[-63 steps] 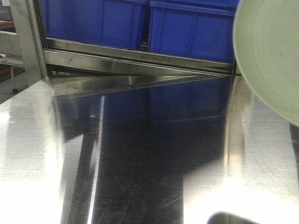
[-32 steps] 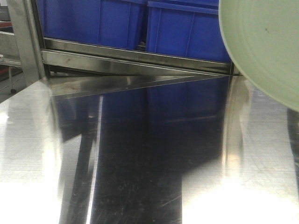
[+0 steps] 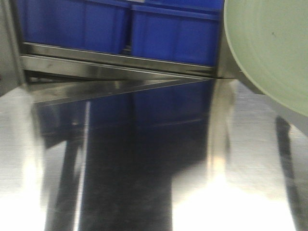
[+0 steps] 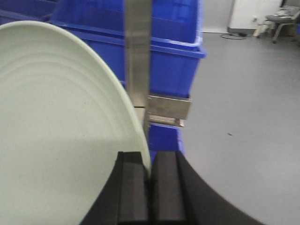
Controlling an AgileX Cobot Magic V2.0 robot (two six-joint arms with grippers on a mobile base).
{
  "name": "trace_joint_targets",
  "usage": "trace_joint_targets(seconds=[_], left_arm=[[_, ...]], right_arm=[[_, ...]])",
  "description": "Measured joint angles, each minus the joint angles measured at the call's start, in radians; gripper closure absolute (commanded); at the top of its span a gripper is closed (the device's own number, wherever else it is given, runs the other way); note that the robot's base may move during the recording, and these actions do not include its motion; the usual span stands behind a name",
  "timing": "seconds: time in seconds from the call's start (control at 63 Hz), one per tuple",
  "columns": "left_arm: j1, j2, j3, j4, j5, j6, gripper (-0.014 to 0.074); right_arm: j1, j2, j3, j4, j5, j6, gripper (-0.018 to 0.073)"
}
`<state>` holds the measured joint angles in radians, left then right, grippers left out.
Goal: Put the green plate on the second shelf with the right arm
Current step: 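Hold the plate up in the right gripper while backing away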
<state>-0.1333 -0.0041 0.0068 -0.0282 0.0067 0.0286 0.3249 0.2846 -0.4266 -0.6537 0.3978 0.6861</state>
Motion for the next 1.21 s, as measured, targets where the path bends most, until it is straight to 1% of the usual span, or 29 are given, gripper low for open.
trace_joint_targets(seconds=[1.206], left_arm=[[0.0,0.0,0.0,0.0,0.0,0.0,0.0466]], right_arm=[[0.0,0.0,0.0,-0.001,0.018,0.002,0.0536]])
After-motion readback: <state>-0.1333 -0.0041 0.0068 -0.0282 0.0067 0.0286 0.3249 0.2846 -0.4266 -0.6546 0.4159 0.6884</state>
